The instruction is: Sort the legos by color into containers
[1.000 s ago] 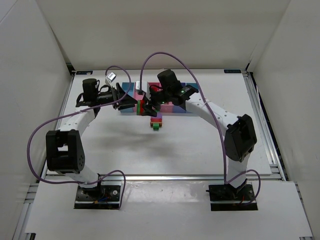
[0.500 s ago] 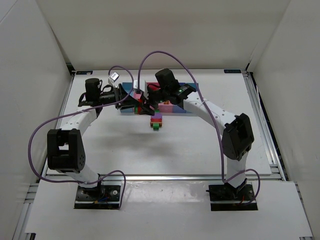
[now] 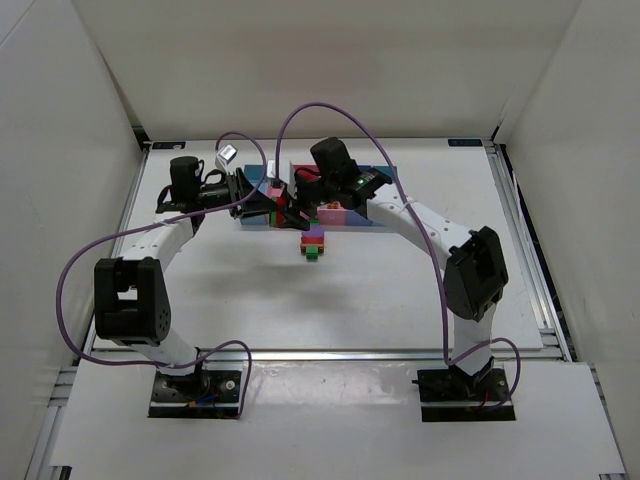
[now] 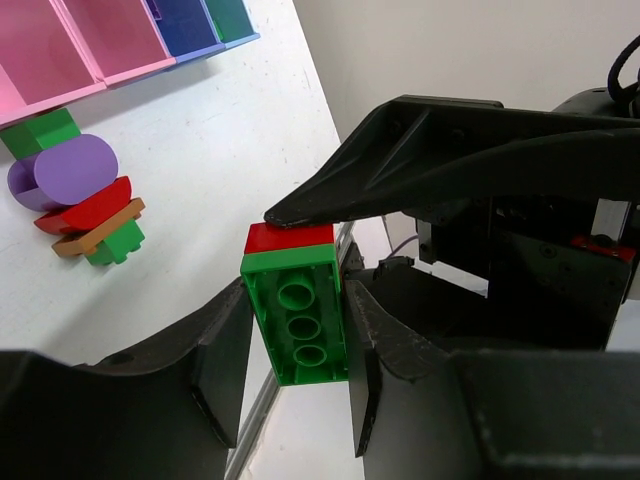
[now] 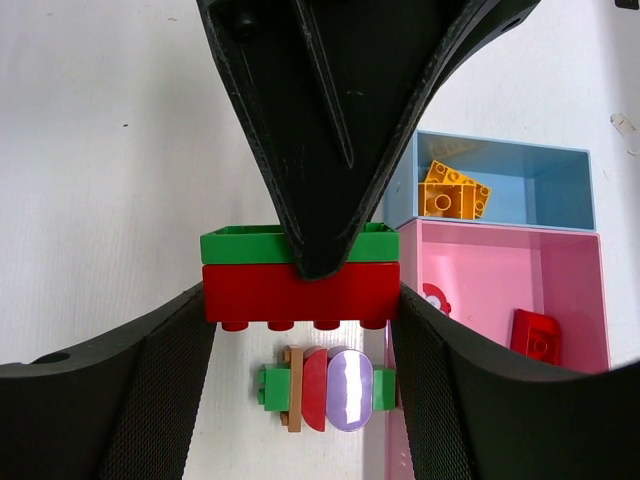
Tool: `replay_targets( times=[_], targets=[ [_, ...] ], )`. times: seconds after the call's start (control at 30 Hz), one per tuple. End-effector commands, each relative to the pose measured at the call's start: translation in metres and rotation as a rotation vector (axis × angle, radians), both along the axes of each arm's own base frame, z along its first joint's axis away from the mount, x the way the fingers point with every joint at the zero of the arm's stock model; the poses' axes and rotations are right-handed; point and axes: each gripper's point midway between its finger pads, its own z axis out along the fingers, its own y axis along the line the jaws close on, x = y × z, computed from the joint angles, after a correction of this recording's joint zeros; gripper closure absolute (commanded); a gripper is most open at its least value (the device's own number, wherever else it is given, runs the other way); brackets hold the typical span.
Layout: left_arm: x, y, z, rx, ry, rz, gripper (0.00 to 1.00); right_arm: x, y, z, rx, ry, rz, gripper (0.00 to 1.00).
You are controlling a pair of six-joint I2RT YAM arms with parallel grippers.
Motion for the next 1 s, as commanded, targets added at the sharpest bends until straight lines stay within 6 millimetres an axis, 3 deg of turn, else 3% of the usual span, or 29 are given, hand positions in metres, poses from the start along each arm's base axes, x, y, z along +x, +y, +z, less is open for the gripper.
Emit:
replay_targets(
  times=[0.0, 0.13, 0.53, 0.97],
  targets=[
    [0.000, -0.001, 0.020, -0.006, -0.097, -0.028, 0.67, -0.004, 0.000, 0.013, 0.027, -0.018, 0.006, 0.64],
    [0.002, 0.000, 0.020, 0.002, -0.103, -0.011, 0.74, -0.003, -0.004, 0.012, 0.023, -0.019, -0.001, 0.64],
    [0.001, 0.007, 0.023, -0.001, -0.108, 0.009, 0.75, 0.000, -0.041, -0.002, -0.018, 0.001, -0.055, 0.65],
    [-0.004, 0.007, 0.028, -0.008, -0.125, 0.003, 0.77, 0.004, -0.055, -0.008, -0.036, 0.008, -0.078, 0.66]
  ],
)
